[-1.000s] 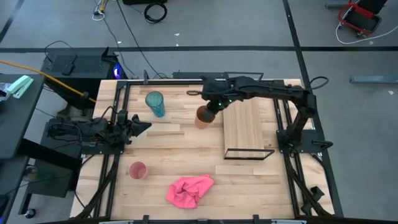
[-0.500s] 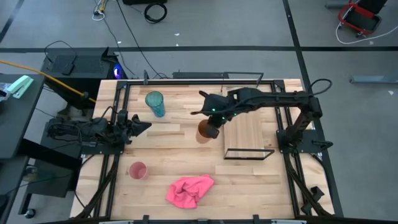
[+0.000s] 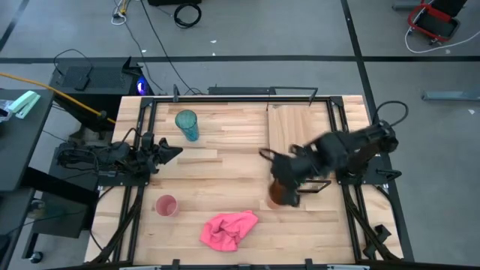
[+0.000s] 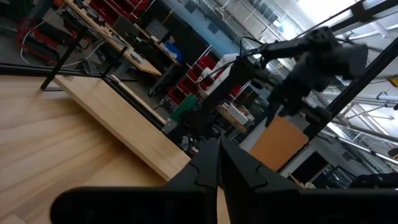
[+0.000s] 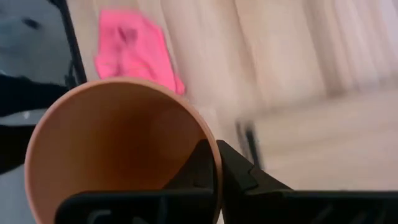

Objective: Stack small to large cups/mugs on shelf
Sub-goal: Move the orange cup to the bottom right of the table

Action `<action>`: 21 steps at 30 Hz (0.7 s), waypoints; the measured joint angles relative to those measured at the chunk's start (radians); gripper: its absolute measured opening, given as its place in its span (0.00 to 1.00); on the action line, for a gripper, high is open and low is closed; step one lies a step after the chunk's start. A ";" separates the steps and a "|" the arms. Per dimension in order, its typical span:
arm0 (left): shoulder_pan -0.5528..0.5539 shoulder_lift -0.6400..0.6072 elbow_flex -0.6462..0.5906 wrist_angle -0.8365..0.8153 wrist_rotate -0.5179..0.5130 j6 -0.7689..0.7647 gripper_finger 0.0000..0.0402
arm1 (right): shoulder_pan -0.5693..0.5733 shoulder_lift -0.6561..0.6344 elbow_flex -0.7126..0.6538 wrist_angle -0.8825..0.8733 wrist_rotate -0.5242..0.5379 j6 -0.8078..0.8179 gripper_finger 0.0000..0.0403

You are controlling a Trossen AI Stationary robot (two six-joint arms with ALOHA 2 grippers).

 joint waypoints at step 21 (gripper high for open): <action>0.000 0.000 0.000 -0.001 0.000 -0.008 0.04 | 0.246 0.008 -0.532 0.374 -0.039 0.523 0.01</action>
